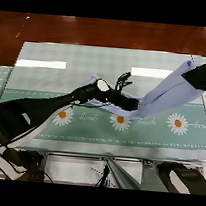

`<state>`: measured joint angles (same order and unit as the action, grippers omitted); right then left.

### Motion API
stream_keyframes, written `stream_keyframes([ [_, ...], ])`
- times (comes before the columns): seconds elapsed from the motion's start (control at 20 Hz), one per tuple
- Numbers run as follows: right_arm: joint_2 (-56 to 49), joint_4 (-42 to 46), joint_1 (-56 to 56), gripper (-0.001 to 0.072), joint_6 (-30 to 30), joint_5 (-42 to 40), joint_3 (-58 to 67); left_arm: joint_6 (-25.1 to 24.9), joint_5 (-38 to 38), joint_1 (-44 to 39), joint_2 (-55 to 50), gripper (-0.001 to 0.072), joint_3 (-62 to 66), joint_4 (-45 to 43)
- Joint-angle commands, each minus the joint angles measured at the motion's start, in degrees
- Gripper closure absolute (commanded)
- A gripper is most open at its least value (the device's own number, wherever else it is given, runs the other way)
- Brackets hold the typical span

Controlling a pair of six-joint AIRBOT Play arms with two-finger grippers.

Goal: Fold the shirts.

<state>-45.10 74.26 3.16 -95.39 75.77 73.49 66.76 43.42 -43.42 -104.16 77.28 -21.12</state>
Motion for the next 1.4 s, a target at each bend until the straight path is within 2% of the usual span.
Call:
stream_keyframes([
  [0.0, 0.5, 2.5, 0.2, 0.0693, 2.1, -5.8, 0.1, -0.4, 2.1, 6.7, 3.4, 0.0688, 0.0, -0.7],
  [0.1, -1.0, 0.5, 0.2, 0.0693, 3.2, -10.5, 0.1, -0.3, 4.2, 15.0, 8.8, 0.0688, 0.0, -6.0],
  [0.25, -6.8, -8.0, 0.8, 0.0693, 8.5, -13.0, 0.1, -0.1, 6.9, 29.6, 19.0, 0.0688, 0.0, -13.3],
  [0.5, -19.8, -7.8, 13.9, 0.0693, 9.3, -23.6, 0.1, -0.1, 12.6, 53.1, 33.9, 0.0688, 0.0, -17.9],
  [0.65, -26.9, -8.2, 22.8, 0.0693, 9.1, -32.7, 0.1, -0.1, 17.4, 63.2, 39.4, 0.0687, 0.0, -17.9],
  [0.8, -34.2, -11.8, 29.3, 0.0693, 8.9, -38.8, 0.1, -0.1, 21.5, 67.7, 42.3, 0.0687, 0.0, -18.0],
  [1.05, -45.6, -24.7, 37.5, 0.069, 8.8, -52.1, 0.1, -0.1, 24.9, 64.2, 42.6, 0.0687, -2.1, -18.0],
  [1.1, -47.1, -27.5, 38.7, 0.0581, 8.9, -54.1, 0.1, -0.1, 24.9, 63.0, 42.6, 0.0687, -3.4, -18.0],
  [1.15, -47.8, -29.4, 39.3, 0.0393, 8.9, -54.5, 0.1, -0.1, 24.8, 62.0, 42.6, 0.0687, -5.0, -18.0],
  [1.2, -47.8, -29.6, 39.3, 0.0244, 9.1, -53.0, 0.1, -0.1, 24.8, 61.3, 42.4, 0.0687, -6.7, -18.1],
  [1.35, -43.7, -21.9, 34.5, 0.0224, 10.6, -40.5, 0.1, -0.1, 24.3, 61.4, 42.3, 0.0687, -9.6, -19.3],
])
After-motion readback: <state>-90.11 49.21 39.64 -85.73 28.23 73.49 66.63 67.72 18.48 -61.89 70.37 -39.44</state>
